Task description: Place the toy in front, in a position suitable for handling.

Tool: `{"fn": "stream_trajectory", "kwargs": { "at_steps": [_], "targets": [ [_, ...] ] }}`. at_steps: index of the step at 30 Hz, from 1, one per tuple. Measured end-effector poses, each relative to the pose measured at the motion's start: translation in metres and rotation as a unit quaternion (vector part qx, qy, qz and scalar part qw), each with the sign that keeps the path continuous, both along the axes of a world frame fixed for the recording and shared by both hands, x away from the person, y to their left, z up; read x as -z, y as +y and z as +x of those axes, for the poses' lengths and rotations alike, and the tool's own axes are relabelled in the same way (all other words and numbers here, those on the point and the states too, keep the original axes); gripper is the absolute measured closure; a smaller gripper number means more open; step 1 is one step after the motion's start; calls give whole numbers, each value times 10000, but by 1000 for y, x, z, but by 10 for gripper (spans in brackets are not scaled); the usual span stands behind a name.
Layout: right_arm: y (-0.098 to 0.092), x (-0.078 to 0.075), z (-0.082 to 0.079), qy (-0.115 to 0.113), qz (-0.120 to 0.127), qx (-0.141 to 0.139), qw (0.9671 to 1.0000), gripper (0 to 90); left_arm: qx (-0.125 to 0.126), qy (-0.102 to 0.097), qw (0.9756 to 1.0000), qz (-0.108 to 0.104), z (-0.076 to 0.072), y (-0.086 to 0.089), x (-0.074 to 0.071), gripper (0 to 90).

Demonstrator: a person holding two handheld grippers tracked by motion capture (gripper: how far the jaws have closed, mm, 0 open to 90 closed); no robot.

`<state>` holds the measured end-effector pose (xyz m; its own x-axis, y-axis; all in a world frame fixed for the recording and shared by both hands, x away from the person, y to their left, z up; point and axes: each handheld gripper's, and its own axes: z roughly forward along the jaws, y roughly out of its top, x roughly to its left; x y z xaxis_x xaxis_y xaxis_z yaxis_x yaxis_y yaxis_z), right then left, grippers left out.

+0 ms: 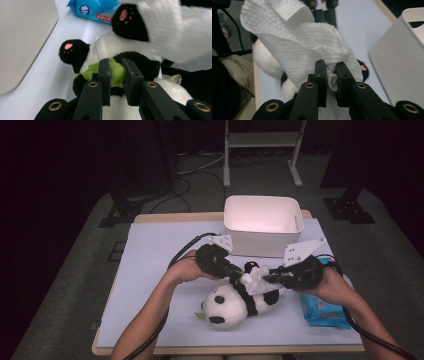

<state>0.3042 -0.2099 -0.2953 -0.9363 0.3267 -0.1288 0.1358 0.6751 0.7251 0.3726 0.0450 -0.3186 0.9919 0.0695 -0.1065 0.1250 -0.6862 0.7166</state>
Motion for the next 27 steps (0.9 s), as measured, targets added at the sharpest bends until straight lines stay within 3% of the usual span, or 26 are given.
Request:
{"fn": "stream_trajectory", "kwargs": {
  "at_steps": [5, 11, 18, 27],
  "targets": [
    [2, -3, 11, -127, -235, 156, 9995, 809, 89, -31, 10000, 12, -3, -2, -1, 773],
    [5, 8, 19, 86, -502, 139, 9986, 809, 74, -78, 9999, -30, -5, 1, -4, 773],
    [6, 17, 14, 329, -459, -43, 9984, 808, 66, -164, 9998, -43, -7, 2, -9, 773],
    [4, 32, 11, 684, -279, -188, 9971, 806, 185, -39, 9998, 12, -16, 2, -1, 721]
  ]
}}
